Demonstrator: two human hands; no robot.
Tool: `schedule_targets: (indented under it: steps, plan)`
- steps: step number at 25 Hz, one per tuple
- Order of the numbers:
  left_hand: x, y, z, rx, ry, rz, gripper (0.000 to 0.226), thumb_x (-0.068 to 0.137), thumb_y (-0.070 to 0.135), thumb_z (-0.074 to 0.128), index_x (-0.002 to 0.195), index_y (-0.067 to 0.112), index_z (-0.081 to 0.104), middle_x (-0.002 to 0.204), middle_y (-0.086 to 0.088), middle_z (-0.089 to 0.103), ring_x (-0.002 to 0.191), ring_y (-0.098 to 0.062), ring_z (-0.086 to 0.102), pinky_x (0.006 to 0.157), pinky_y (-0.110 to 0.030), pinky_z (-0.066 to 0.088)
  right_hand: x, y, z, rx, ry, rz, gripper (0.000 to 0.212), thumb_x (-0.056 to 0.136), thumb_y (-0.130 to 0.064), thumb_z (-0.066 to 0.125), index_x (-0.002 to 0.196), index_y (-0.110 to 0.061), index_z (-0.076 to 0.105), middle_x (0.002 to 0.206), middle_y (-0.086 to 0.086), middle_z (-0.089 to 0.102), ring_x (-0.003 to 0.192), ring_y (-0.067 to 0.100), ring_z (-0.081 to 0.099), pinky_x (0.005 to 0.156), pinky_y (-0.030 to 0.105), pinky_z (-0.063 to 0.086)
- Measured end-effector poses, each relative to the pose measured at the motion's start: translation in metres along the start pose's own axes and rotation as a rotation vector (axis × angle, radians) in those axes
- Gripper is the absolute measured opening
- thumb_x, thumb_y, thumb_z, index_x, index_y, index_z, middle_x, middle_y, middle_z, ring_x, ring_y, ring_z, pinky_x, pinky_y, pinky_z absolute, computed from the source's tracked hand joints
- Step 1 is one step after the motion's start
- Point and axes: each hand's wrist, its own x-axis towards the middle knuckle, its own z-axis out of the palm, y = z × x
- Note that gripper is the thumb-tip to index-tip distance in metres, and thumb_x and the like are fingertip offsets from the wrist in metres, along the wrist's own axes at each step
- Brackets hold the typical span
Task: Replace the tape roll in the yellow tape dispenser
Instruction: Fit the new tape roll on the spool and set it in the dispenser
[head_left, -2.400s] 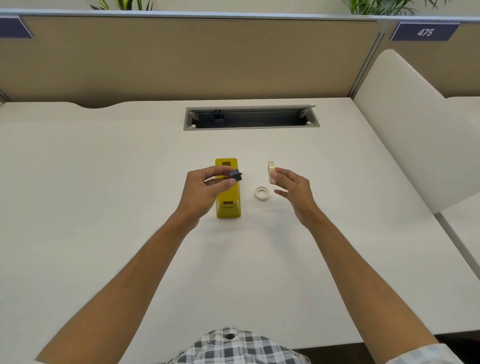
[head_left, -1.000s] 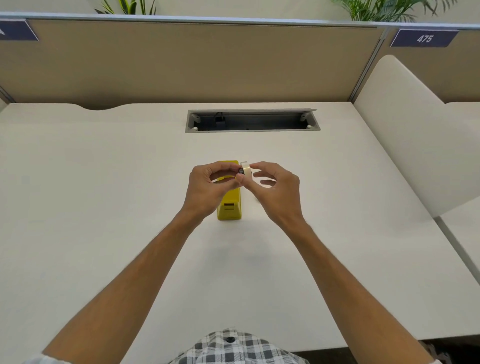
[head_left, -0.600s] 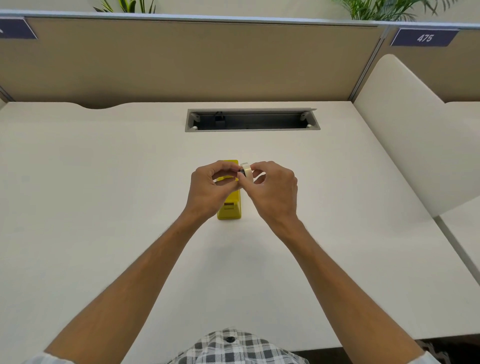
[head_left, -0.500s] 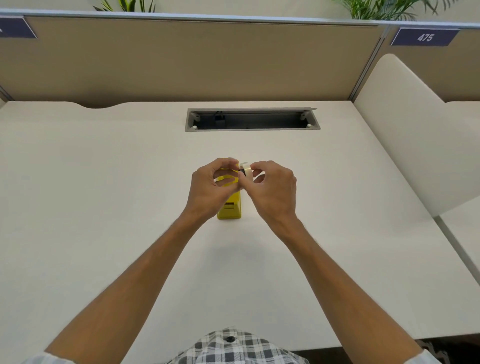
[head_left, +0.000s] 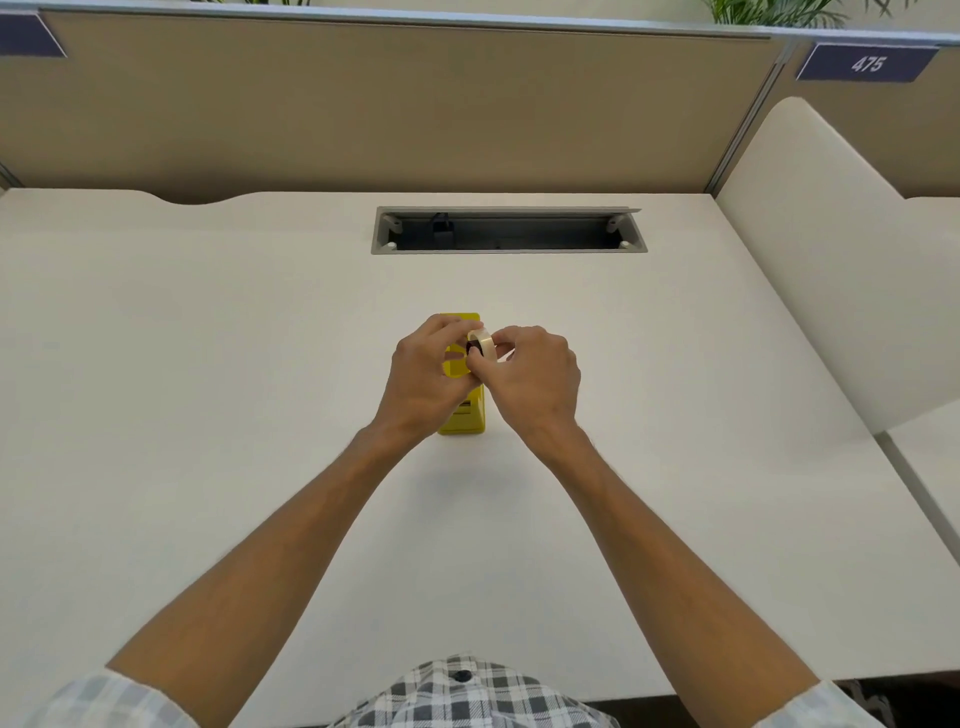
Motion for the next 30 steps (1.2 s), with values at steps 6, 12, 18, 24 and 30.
schedule_targets:
  steps: [6, 12, 18, 24, 30]
  plan:
    - [0.007, -0.017, 0.0, 0.237, 0.006, -0.035, 0.043, 0.074, 0.027, 0.071, 0.116, 0.024, 0.065, 0.119, 0.006, 0.065, 0.11, -0.015, 0.058, 0.082, -0.04, 0.054, 0.009, 0.004, 0.021, -0.01, 0.054, 0.027, 0.025, 0.079, -0.04, 0.062, 0.092, -0.02, 0.07, 0.085, -0.004, 0.066, 0.083, 0.018, 0.058, 0.06, 0.028, 0.036]
    - [0.015, -0.039, 0.003, 0.352, -0.014, 0.049, 0.038, 0.075, 0.02, 0.07, 0.113, 0.017, 0.065, 0.116, 0.002, 0.069, 0.11, -0.017, 0.06, 0.098, -0.04, 0.04, 0.019, 0.007, 0.045, -0.001, 0.075, 0.06, 0.026, 0.08, -0.042, 0.061, 0.09, -0.019, 0.068, 0.085, -0.004, 0.064, 0.086, 0.019, 0.058, 0.063, 0.031, 0.041]
    - [0.024, -0.05, 0.002, 0.393, -0.035, 0.036, 0.039, 0.076, 0.02, 0.066, 0.115, 0.018, 0.063, 0.118, 0.003, 0.067, 0.114, -0.015, 0.057, 0.104, -0.035, 0.027, 0.027, 0.005, 0.06, 0.021, 0.091, 0.076, 0.026, 0.08, -0.043, 0.06, 0.086, -0.019, 0.067, 0.082, -0.005, 0.066, 0.083, 0.018, 0.059, 0.064, 0.034, 0.044]
    - [0.024, -0.058, -0.002, 0.445, -0.068, 0.039, 0.039, 0.076, 0.026, 0.063, 0.115, 0.018, 0.063, 0.119, 0.0, 0.067, 0.119, -0.016, 0.054, 0.109, -0.042, 0.023, 0.029, 0.004, 0.066, -0.027, 0.091, 0.062, 0.024, 0.079, -0.041, 0.062, 0.081, -0.018, 0.067, 0.078, -0.004, 0.067, 0.08, 0.019, 0.058, 0.06, 0.03, 0.037]
    - [0.028, -0.061, 0.0, 0.409, -0.106, -0.006, 0.043, 0.076, 0.028, 0.058, 0.117, 0.018, 0.064, 0.12, 0.0, 0.066, 0.122, -0.016, 0.052, 0.11, -0.043, 0.022, 0.033, 0.007, 0.071, -0.068, 0.083, 0.073, 0.024, 0.08, -0.04, 0.061, 0.08, -0.017, 0.067, 0.078, -0.002, 0.067, 0.079, 0.02, 0.058, 0.06, 0.031, 0.039]
